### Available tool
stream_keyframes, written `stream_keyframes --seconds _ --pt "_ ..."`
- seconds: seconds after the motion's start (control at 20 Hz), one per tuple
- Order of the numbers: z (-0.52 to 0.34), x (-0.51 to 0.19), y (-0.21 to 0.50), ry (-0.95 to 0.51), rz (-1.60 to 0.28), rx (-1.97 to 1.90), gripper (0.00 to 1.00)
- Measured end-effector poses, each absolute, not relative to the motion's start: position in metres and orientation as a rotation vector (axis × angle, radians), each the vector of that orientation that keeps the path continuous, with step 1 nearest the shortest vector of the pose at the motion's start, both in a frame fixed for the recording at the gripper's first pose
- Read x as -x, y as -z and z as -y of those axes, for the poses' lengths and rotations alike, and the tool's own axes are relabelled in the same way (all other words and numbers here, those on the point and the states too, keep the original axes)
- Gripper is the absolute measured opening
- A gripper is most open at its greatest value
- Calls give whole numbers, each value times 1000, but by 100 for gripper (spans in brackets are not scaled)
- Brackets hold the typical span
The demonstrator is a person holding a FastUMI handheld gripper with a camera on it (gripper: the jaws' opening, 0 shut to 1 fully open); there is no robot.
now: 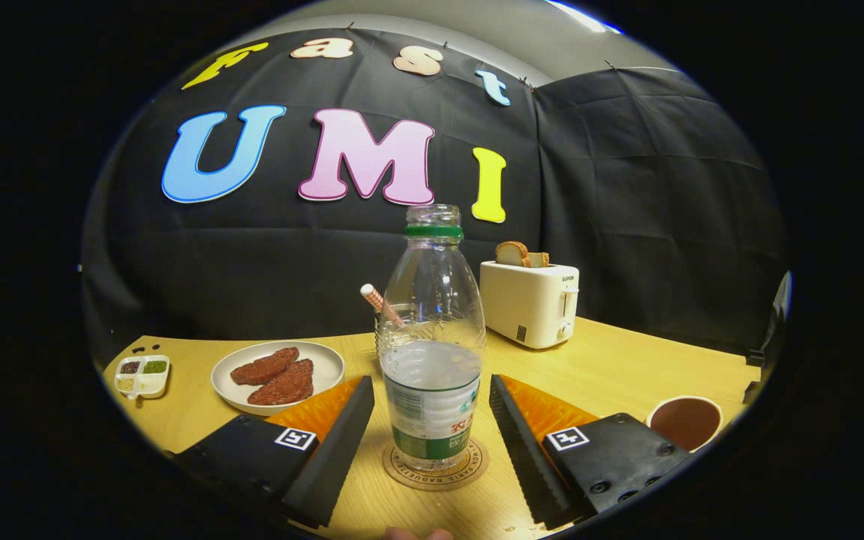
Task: Take the bottle from table, then pour the juice into the cup, finally place the bottle on the coaster
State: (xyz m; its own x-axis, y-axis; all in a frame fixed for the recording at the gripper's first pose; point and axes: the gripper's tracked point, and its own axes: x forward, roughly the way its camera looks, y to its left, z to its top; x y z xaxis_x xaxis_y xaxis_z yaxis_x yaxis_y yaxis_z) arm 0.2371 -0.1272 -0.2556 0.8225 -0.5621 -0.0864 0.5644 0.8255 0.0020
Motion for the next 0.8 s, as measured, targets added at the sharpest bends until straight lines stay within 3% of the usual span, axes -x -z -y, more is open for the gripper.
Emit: stream_keyframes --seconds 0.8 --pt "51 -148 172 496 -49 -63 97"
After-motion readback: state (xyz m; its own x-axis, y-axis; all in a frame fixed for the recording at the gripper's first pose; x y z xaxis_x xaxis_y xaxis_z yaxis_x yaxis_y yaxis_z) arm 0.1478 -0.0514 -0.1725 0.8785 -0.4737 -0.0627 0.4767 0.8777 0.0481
